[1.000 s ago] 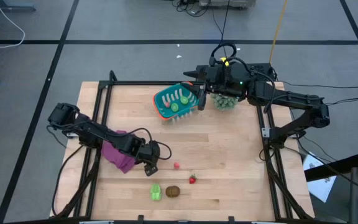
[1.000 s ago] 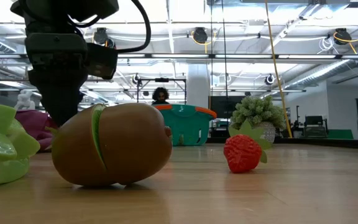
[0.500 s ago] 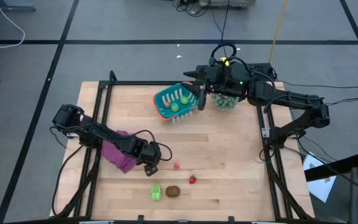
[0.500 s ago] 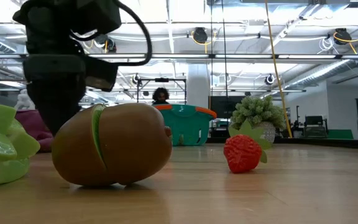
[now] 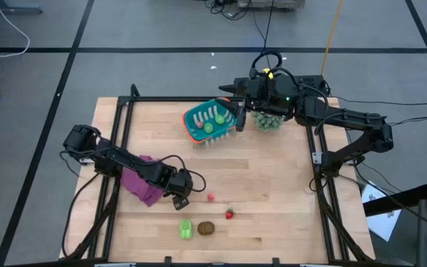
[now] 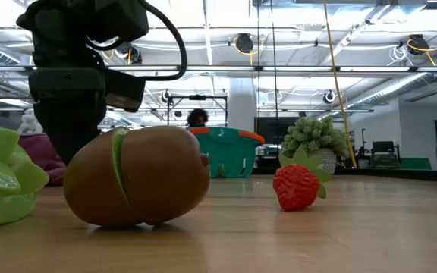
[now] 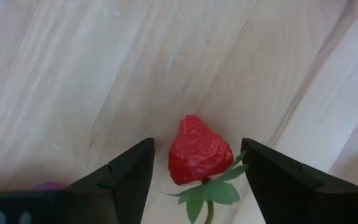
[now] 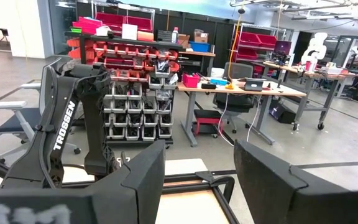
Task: Pick and placing Produce into tupperware
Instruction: Put the left strawberry into the blue basket
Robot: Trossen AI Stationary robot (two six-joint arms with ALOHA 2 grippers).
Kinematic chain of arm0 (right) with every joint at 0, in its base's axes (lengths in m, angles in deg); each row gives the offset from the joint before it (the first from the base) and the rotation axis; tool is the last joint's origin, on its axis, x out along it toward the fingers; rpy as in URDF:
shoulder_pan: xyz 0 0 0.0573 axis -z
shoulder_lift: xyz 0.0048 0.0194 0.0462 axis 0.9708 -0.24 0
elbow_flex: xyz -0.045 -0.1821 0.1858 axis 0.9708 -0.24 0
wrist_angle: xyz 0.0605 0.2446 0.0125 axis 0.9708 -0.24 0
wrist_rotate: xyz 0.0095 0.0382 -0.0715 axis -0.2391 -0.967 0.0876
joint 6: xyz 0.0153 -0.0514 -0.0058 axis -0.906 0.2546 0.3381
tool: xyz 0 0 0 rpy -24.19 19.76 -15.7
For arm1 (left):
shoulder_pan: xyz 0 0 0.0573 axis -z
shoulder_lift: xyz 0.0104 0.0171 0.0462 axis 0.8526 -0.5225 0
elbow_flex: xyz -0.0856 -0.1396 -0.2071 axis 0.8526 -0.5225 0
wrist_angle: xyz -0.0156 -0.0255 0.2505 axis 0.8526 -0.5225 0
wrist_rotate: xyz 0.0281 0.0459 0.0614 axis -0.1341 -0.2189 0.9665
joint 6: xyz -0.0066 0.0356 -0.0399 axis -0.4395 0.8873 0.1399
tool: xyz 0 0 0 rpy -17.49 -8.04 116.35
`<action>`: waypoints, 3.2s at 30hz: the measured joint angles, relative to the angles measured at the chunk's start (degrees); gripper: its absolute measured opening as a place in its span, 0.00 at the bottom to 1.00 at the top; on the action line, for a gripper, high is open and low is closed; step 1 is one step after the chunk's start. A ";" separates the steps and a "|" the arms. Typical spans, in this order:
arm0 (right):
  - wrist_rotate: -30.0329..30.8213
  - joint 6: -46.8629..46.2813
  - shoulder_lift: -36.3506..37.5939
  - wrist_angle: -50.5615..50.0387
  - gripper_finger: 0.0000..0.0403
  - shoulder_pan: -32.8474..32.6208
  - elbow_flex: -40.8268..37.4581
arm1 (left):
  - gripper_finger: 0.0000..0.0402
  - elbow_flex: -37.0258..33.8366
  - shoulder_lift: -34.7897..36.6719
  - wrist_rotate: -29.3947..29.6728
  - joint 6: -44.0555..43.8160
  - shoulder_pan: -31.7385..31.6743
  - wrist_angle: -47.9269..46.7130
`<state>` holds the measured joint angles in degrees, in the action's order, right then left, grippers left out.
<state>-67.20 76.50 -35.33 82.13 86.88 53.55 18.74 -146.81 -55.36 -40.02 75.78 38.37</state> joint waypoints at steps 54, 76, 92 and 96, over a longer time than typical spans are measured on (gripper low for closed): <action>0.02 4.83 3.54 13.23 0.45 0.02 0.00 | 0.37 25.20 1.92 21.88 31.01 -22.79 -29.38; 0.04 7.80 5.11 7.00 0.45 0.13 -0.03 | 0.37 25.18 1.45 1.97 41.90 -44.64 -1.17; 0.04 9.05 5.13 6.31 0.45 0.13 -0.02 | 0.37 31.52 -8.55 -6.14 40.41 -50.88 -8.60; 0.04 9.05 5.14 5.00 0.45 0.13 -0.02 | 0.37 37.68 -13.09 -6.12 41.01 -50.59 -15.06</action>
<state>-67.15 85.55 -30.19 87.13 87.01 53.53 56.42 -159.90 -61.48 1.00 25.19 23.32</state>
